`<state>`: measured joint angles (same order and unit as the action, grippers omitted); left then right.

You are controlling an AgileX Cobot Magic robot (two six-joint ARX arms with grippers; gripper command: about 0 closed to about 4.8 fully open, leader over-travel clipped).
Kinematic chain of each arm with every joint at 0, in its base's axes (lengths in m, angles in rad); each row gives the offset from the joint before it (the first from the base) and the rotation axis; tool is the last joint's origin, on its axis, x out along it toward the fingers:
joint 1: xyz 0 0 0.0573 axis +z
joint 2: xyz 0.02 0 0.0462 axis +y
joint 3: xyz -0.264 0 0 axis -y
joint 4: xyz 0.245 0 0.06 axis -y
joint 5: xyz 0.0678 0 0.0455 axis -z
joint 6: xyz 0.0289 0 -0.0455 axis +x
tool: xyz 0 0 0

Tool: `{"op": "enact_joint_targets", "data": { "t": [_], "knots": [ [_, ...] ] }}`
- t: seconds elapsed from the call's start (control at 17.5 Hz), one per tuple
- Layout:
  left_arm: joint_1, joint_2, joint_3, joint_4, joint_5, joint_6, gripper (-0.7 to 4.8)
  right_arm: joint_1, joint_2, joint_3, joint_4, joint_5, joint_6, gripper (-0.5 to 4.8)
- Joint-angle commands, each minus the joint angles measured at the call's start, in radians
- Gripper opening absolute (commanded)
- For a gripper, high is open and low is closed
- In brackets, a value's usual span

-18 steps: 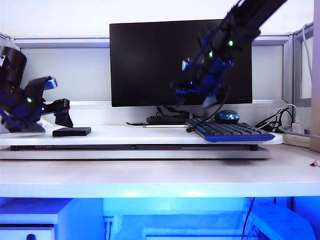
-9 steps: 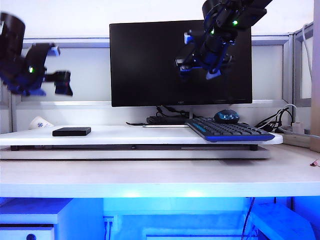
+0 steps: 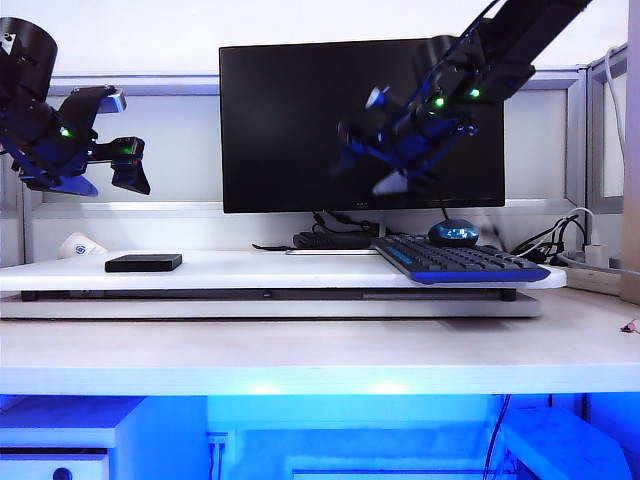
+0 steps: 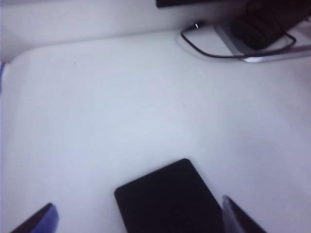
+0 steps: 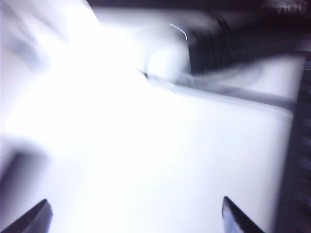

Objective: Unplug the data cable of the portable hard drive.

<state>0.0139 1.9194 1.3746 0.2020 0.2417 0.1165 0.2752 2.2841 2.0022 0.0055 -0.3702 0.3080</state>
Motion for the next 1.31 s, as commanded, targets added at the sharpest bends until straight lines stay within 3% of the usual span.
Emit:
{"op": "enact_joint_targets", "data": {
  "t": [0.06, 0.17, 0.51, 0.63, 0.68, 0.86, 0.91, 0.97, 1.03, 1.14, 1.31],
  "knots": [
    [0.001, -0.005, 0.006, -0.006, 0.007, 0.006, 4.71, -0.011, -0.016, 0.01, 0.187, -0.164, 0.184, 3.88],
    [0.001, -0.005, 0.006, -0.008, 0.007, 0.006, 4.71, -0.013, -0.016, 0.01, 0.284, -0.264, 0.303, 3.88],
    [0.001, -0.01, 0.006, -0.056, 0.038, 0.005, 4.52, -0.014, -0.04, 0.01, 0.252, -0.33, 0.286, 3.86],
    [0.001, -0.026, 0.006, -0.072, 0.097, 0.008, 2.57, -0.008, -0.089, 0.01, 0.087, -0.217, 0.068, 3.71],
    [0.001, -0.047, 0.007, -0.069, 0.131, 0.009, 0.78, -0.005, -0.123, 0.01, -0.01, -0.12, -0.086, 3.63],
    [0.001, -0.128, 0.006, -0.063, 0.141, 0.036, 0.7, -0.019, -0.196, 0.01, -0.175, -0.002, -0.196, 3.63],
    [0.001, -0.183, 0.006, -0.063, 0.14, 0.056, 0.6, -0.039, -0.227, 0.01, -0.239, 0.031, -0.196, 3.26],
    [0.001, -0.236, 0.006, -0.066, 0.134, 0.06, 0.18, -0.053, -0.254, 0.01, -0.281, 0.072, -0.198, 2.34],
    [0.002, -0.27, 0.006, -0.066, 0.116, 0.06, -0.08, -0.061, -0.272, 0.01, -0.296, 0.088, -0.207, 1.79],
    [0.009, -0.376, 0.006, -0.072, 0.045, 0.06, -0.06, -0.075, -0.322, 0.01, -0.3, 0.105, -0.238, 0.19],
    [0.025, -0.528, 0.006, -0.103, 0.049, -0.011, -0.06, -0.076, -0.422, 0.01, -0.317, 0.21, -0.279, -0.05]
  ]
}}
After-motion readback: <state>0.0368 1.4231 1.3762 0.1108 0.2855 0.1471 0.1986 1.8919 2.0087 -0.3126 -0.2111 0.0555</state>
